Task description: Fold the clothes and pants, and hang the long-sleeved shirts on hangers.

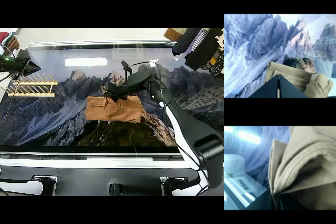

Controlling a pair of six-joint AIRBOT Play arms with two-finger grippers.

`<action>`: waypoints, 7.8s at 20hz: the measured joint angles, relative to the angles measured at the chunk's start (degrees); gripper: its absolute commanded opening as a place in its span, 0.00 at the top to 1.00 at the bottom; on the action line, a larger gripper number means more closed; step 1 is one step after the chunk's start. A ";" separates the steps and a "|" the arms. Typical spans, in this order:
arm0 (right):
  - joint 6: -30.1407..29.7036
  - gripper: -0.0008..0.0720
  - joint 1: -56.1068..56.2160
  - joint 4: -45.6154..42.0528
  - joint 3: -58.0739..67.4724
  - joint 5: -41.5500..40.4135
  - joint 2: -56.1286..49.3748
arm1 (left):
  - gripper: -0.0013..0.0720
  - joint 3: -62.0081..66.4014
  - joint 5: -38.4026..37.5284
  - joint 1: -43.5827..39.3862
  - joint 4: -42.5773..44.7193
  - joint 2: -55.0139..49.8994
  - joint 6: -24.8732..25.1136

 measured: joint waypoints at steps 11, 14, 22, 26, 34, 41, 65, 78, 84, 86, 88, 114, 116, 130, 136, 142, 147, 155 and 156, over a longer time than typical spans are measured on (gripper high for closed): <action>0.72 0.55 2.29 2.47 0.00 9.46 -6.49 | 0.97 -1.95 -0.13 -0.92 0.92 -0.26 0.94; 0.72 0.06 4.20 3.15 0.00 10.34 -6.60 | 0.97 -1.99 -0.13 -1.16 0.96 -0.26 0.96; -1.03 0.09 -4.33 2.25 0.02 6.56 2.45 | 0.97 -1.99 -0.42 -1.22 0.96 -0.26 0.96; -4.61 0.09 -18.99 -1.73 -0.63 -5.01 6.45 | 0.97 -1.99 -1.46 -1.25 0.96 -0.26 0.96; -15.98 0.18 -33.38 1.11 -15.06 -12.76 3.41 | 0.97 -1.99 -2.45 -1.25 0.96 -0.26 1.90; -20.98 0.19 -28.87 4.81 -19.28 -10.27 -3.56 | 0.97 -1.99 -2.62 -1.25 0.96 -0.26 2.40; -7.96 0.95 -34.42 7.13 4.11 -5.18 -2.54 | 0.96 -1.99 -3.04 -1.25 0.96 -0.26 2.95; 4.92 0.95 -55.39 -0.61 16.22 -0.50 -2.43 | 0.96 -1.99 -3.17 -1.25 0.94 -0.26 2.73; 19.15 0.95 -60.17 -12.76 16.70 2.75 0.02 | 0.96 -1.99 -3.89 -1.25 0.94 -0.26 1.79; 24.57 0.95 -60.81 -18.62 16.72 2.05 1.22 | 0.96 -1.99 -4.46 -1.25 0.94 -0.26 1.70; 28.50 0.95 -61.09 -23.58 16.61 -0.52 2.03 | 0.96 -1.99 -4.76 -1.25 0.94 -0.26 1.68; 26.51 0.95 -61.40 -64.13 -20.28 -23.54 15.06 | 0.96 -1.99 -7.50 -1.25 0.94 -0.26 0.61; 26.36 0.95 -61.40 -66.14 -24.02 -24.35 16.37 | 0.96 -1.99 -7.52 -1.25 0.94 -0.26 0.66; 26.91 0.15 -61.42 -73.88 -35.98 -25.14 21.79 | 0.96 -1.99 -7.52 -1.25 0.96 -0.26 1.18; 17.05 0.65 -59.01 -54.69 -26.86 -11.72 30.29 | 0.97 -1.99 -7.74 -1.36 5.42 -0.26 4.85; 4.39 0.94 -34.58 -37.53 -18.21 -6.19 27.21 | 0.97 -8.50 -8.04 -4.55 20.13 2.80 11.93; 1.46 0.94 -14.75 -35.76 -16.98 -6.14 21.29 | 0.96 -23.74 -2.23 -7.10 24.92 9.57 14.95; -1.40 0.94 -6.03 -36.74 -16.74 -6.62 18.45 | 0.96 -31.65 -0.83 -7.54 27.08 9.66 15.93; -1.46 0.94 -5.88 -36.74 -16.74 -6.60 18.40 | 0.96 -31.85 -0.81 -7.54 27.08 9.53 15.98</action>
